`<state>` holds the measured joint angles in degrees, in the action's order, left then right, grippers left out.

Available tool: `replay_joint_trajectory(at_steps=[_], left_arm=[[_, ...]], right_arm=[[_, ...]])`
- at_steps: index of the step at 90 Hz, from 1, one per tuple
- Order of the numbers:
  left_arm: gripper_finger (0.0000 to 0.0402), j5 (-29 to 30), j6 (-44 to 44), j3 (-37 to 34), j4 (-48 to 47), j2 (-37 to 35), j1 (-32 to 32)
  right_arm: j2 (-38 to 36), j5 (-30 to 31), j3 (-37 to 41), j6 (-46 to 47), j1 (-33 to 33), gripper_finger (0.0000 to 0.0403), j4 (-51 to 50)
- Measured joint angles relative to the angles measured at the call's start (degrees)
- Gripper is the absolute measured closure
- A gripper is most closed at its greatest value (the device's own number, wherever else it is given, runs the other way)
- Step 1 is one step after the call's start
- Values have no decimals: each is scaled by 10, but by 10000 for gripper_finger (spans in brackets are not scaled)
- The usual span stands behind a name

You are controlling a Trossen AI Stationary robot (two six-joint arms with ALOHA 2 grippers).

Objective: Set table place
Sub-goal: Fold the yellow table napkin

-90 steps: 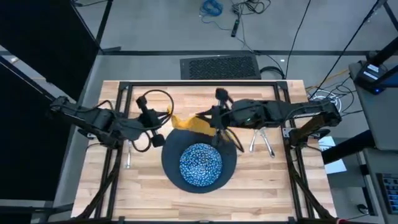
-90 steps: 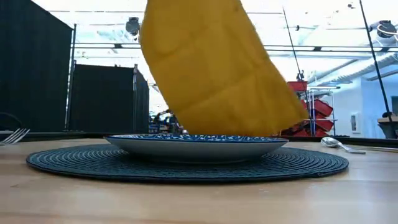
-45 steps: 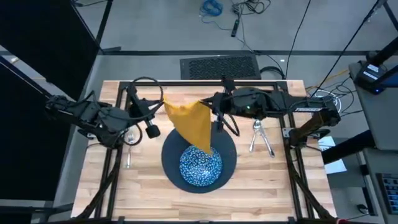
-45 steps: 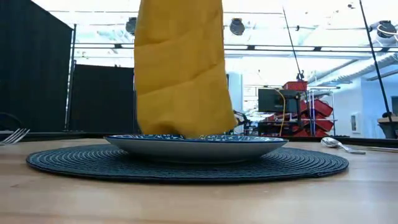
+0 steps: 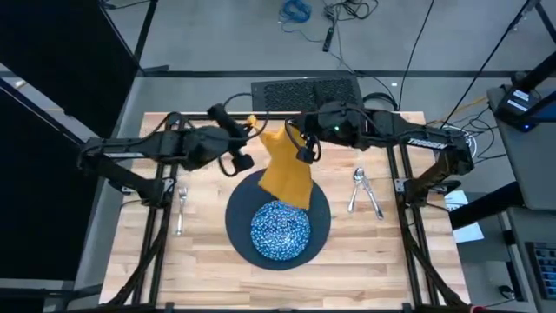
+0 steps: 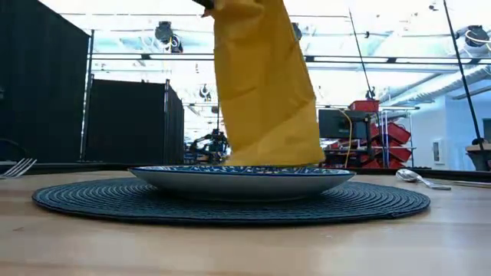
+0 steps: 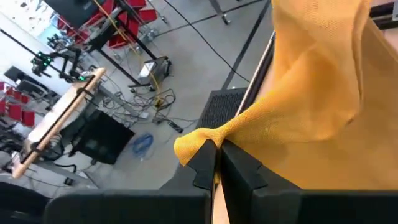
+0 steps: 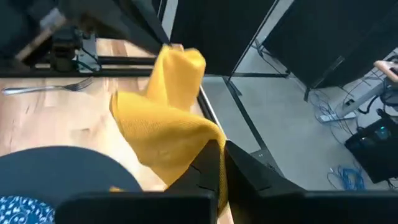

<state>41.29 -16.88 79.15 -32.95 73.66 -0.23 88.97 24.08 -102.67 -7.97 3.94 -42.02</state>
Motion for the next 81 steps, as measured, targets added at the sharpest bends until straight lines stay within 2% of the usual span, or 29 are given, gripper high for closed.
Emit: replay_joint_trajectory(at_steps=[26, 46, 64, 81], left_arm=[[401, -2, 13, 6, -2, -49, -66], [401, 67, 15, 9, -8, -88, -139], [401, 88, 10, 62, -6, -103, -190], [401, 89, -3, 105, -9, -104, -220]], right_arm=[[0, -2, 0, -6, -45, 403, 49], [0, -2, -18, -3, -86, 403, 104], [0, -2, -65, -2, -116, 403, 141], [0, -1, -74, 18, -125, 403, 147]])
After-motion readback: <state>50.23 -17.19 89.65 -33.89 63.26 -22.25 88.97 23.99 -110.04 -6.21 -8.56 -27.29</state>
